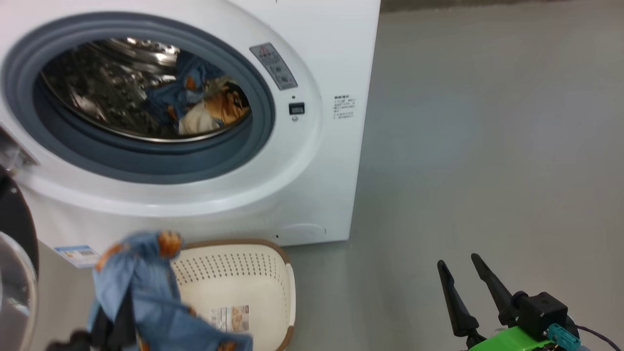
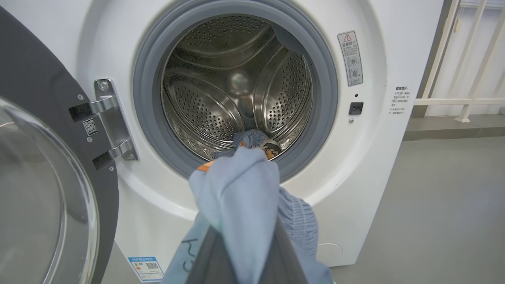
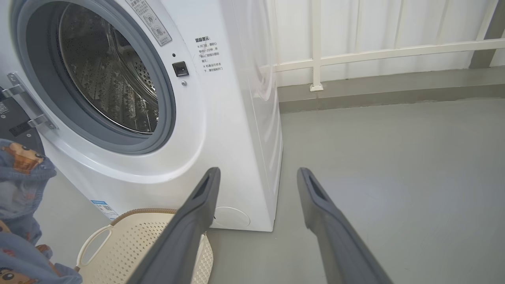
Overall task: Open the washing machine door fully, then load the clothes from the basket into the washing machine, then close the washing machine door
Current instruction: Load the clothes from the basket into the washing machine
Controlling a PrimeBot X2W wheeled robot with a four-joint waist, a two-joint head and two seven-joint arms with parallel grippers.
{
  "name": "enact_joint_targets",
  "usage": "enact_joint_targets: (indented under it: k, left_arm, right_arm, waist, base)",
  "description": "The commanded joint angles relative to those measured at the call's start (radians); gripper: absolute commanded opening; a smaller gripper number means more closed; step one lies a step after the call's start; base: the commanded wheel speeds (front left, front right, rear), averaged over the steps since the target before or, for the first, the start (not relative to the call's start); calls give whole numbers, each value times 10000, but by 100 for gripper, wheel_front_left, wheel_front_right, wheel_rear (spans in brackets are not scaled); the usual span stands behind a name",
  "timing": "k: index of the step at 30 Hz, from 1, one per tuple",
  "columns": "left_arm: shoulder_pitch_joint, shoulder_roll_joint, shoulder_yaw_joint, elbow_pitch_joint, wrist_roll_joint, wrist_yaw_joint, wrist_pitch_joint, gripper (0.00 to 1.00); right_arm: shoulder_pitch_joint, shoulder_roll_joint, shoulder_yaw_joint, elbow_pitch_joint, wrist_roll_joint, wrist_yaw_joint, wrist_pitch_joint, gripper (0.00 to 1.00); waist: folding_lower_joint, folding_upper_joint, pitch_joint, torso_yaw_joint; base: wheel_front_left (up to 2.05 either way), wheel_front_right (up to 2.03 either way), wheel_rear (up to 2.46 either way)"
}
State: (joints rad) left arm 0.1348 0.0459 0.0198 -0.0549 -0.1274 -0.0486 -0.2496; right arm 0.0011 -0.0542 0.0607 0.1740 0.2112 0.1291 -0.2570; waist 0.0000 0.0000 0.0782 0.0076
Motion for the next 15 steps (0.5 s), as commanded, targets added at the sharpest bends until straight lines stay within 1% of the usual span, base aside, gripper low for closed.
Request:
enact_joint_targets:
  k: [1,4,9,15]
  left_arm:
    - [-713,45,295,-191,-172,55,-122,0]
    - [-1563,44,297,-36,-121,55,-122,0]
    - [-3107,56,418,334,-81,-98,-122,0]
    - [-5065,356,568,935,193,-314,-122,0]
  right_arm:
    - [-302,-2,303,-285,17,16,-48,100]
    - [-513,-51,324,-358,1,16,-48,100]
    - [-916,-125,335,-468,2,16,-48,100]
    - [-1452,-131,500,-596,-2,16,-48,100]
  waist:
    - [0,0,478,-55]
    - [0,0,987,-103]
    - [0,0,1824,-210]
    - [0,0,2789,-421]
  base:
    - [0,0,0]
    - [0,0,0]
    - [0,0,0]
    - [0,0,0]
